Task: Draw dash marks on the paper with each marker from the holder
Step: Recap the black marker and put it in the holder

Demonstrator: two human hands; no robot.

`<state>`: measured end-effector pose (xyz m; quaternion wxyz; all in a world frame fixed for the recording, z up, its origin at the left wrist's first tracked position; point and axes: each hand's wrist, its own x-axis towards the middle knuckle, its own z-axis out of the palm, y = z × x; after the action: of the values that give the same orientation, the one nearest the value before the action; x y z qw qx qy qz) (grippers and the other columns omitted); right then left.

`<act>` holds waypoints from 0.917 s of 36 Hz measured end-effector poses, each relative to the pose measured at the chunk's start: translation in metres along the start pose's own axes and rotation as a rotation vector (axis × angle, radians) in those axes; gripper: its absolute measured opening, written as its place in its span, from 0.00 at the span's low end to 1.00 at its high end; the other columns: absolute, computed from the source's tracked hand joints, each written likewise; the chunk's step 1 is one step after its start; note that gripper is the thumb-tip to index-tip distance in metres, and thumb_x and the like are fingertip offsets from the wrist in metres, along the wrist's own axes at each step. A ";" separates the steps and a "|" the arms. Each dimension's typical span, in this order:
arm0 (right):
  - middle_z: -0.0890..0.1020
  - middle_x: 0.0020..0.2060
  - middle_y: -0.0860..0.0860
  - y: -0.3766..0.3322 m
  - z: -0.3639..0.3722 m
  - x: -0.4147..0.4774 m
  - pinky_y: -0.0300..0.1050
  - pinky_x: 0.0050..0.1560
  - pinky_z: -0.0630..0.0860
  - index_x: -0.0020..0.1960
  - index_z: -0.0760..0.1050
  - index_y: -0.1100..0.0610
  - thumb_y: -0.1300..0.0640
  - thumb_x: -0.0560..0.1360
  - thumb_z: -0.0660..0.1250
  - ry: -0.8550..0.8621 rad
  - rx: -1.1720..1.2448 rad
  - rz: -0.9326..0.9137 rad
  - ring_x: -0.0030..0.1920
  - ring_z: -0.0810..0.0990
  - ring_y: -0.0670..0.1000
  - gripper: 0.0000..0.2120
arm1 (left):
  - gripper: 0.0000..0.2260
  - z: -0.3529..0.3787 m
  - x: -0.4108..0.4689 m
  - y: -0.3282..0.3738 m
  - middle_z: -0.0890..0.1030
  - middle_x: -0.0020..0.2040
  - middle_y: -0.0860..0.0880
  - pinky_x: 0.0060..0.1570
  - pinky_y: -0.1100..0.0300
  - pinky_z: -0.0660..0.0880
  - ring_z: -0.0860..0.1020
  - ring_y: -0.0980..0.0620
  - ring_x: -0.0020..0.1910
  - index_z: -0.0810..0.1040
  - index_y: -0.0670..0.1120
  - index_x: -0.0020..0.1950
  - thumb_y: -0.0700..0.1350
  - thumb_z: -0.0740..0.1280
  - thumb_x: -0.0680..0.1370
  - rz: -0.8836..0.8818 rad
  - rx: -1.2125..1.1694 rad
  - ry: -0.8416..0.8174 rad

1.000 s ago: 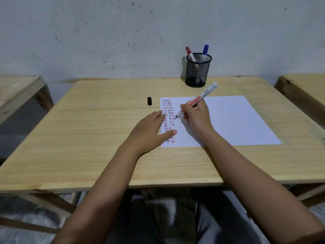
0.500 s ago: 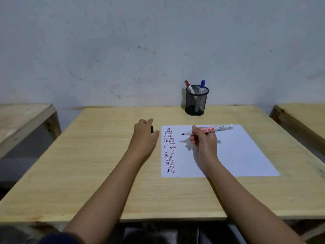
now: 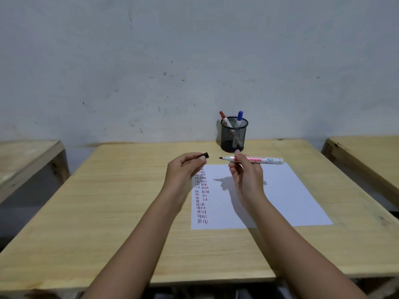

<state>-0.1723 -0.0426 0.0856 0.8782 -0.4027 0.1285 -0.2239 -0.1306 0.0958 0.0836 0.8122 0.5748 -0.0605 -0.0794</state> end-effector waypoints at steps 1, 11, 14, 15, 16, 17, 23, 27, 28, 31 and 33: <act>0.75 0.28 0.50 -0.003 0.002 0.000 0.31 0.29 0.75 0.36 0.73 0.60 0.63 0.75 0.66 -0.009 0.011 -0.005 0.25 0.75 0.43 0.09 | 0.07 0.001 -0.001 0.000 0.85 0.43 0.46 0.45 0.69 0.78 0.83 0.55 0.44 0.82 0.40 0.50 0.36 0.71 0.72 -0.003 -0.021 -0.015; 0.76 0.28 0.49 -0.005 0.007 0.001 0.33 0.30 0.74 0.42 0.74 0.61 0.63 0.75 0.65 -0.134 -0.071 -0.057 0.27 0.74 0.44 0.04 | 0.06 0.013 -0.009 0.010 0.85 0.40 0.48 0.47 0.68 0.79 0.83 0.55 0.42 0.81 0.41 0.47 0.33 0.70 0.71 0.005 -0.050 -0.110; 0.75 0.30 0.51 -0.004 0.006 0.000 0.33 0.31 0.73 0.43 0.73 0.61 0.63 0.75 0.65 -0.173 -0.117 -0.063 0.27 0.74 0.44 0.03 | 0.06 0.015 -0.010 0.010 0.85 0.38 0.48 0.47 0.68 0.79 0.83 0.55 0.40 0.81 0.41 0.47 0.33 0.69 0.72 0.008 -0.025 -0.126; 0.76 0.30 0.51 -0.003 0.006 0.000 0.33 0.31 0.73 0.44 0.73 0.62 0.64 0.75 0.65 -0.187 -0.127 -0.063 0.27 0.74 0.44 0.02 | 0.06 0.015 -0.011 0.010 0.85 0.37 0.48 0.47 0.68 0.79 0.83 0.55 0.39 0.81 0.40 0.46 0.33 0.69 0.72 0.010 -0.015 -0.132; 0.76 0.30 0.51 -0.004 0.006 0.000 0.33 0.31 0.73 0.44 0.73 0.62 0.64 0.75 0.65 -0.203 -0.136 -0.063 0.27 0.74 0.44 0.02 | 0.05 0.015 -0.011 0.011 0.85 0.36 0.48 0.47 0.68 0.79 0.83 0.55 0.38 0.81 0.41 0.46 0.33 0.69 0.72 0.011 -0.005 -0.140; 0.77 0.29 0.51 -0.004 0.005 0.000 0.33 0.31 0.73 0.44 0.74 0.63 0.64 0.75 0.65 -0.222 -0.146 -0.063 0.27 0.74 0.44 0.02 | 0.05 0.015 -0.012 0.011 0.85 0.35 0.48 0.46 0.68 0.79 0.83 0.55 0.38 0.81 0.41 0.45 0.33 0.69 0.72 0.014 0.006 -0.151; 0.78 0.25 0.47 -0.004 0.005 0.001 0.33 0.31 0.72 0.41 0.73 0.63 0.66 0.75 0.64 -0.314 -0.208 -0.095 0.27 0.75 0.44 0.05 | 0.05 0.011 -0.011 0.017 0.85 0.36 0.48 0.43 0.69 0.78 0.83 0.56 0.37 0.81 0.40 0.47 0.33 0.69 0.72 0.031 0.085 -0.202; 0.78 0.26 0.48 0.000 0.006 0.001 0.34 0.33 0.73 0.42 0.72 0.62 0.66 0.75 0.65 -0.320 -0.254 -0.103 0.28 0.75 0.44 0.03 | 0.06 0.009 -0.010 0.015 0.85 0.35 0.48 0.41 0.69 0.78 0.83 0.56 0.36 0.81 0.38 0.48 0.32 0.68 0.73 0.035 0.107 -0.190; 0.78 0.26 0.48 -0.001 0.005 0.001 0.34 0.33 0.74 0.43 0.72 0.62 0.66 0.75 0.64 -0.331 -0.257 -0.089 0.28 0.76 0.44 0.03 | 0.06 0.008 -0.010 0.014 0.85 0.35 0.48 0.42 0.69 0.78 0.83 0.56 0.37 0.80 0.37 0.49 0.32 0.68 0.73 0.031 0.106 -0.189; 0.80 0.29 0.48 -0.005 0.002 0.000 0.34 0.34 0.75 0.43 0.73 0.60 0.65 0.75 0.64 -0.368 -0.243 -0.016 0.31 0.78 0.44 0.03 | 0.07 0.005 -0.010 0.012 0.85 0.37 0.47 0.45 0.67 0.79 0.83 0.55 0.38 0.81 0.38 0.48 0.32 0.69 0.72 0.036 0.118 -0.182; 0.82 0.31 0.47 -0.008 0.001 -0.002 0.33 0.33 0.76 0.43 0.74 0.57 0.62 0.76 0.63 -0.366 -0.208 0.045 0.33 0.80 0.44 0.04 | 0.06 0.003 -0.009 0.012 0.85 0.38 0.47 0.48 0.66 0.80 0.83 0.54 0.39 0.82 0.40 0.47 0.33 0.69 0.72 0.049 0.135 -0.170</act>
<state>-0.1760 -0.0458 0.0927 0.8454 -0.5220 -0.0019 -0.1128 -0.1395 0.0985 0.0965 0.7651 0.6178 -0.1487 -0.1038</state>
